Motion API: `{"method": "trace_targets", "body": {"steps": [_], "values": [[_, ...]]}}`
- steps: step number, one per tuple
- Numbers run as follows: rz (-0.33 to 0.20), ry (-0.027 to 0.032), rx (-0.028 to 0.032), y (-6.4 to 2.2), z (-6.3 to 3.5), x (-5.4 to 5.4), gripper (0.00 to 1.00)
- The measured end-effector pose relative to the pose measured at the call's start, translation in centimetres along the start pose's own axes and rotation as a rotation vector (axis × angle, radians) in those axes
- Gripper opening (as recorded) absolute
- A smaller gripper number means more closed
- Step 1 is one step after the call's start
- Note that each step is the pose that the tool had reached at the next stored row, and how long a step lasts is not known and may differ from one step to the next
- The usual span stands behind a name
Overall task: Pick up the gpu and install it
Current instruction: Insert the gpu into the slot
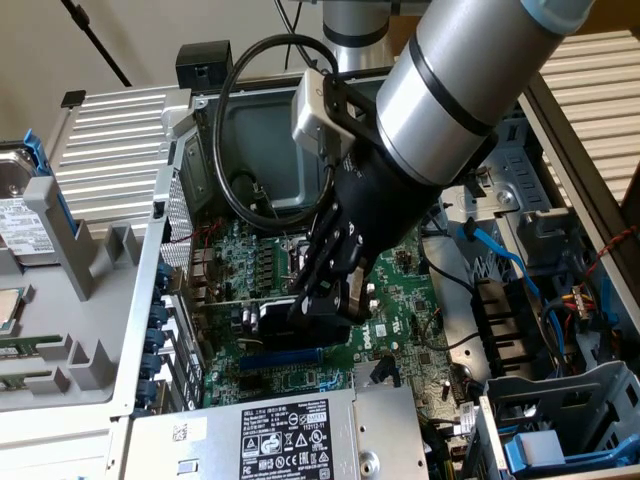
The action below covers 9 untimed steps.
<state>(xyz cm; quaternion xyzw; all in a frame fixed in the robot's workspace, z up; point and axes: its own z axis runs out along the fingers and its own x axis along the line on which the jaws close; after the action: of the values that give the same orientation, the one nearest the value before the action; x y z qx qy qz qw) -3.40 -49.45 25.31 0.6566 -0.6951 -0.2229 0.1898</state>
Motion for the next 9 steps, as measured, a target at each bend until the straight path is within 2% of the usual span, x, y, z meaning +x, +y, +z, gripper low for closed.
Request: {"method": "trace_targets", "body": {"steps": [3,7,9], "values": [[-0.004,0.0027,-0.0001,0.00,0.01,-0.01,0.26],[-0.016,0.0106,-0.0006,0.00,0.00,-0.01,0.26],[-0.016,0.0109,-0.0006,0.00,0.00,-0.01,0.26]]}}
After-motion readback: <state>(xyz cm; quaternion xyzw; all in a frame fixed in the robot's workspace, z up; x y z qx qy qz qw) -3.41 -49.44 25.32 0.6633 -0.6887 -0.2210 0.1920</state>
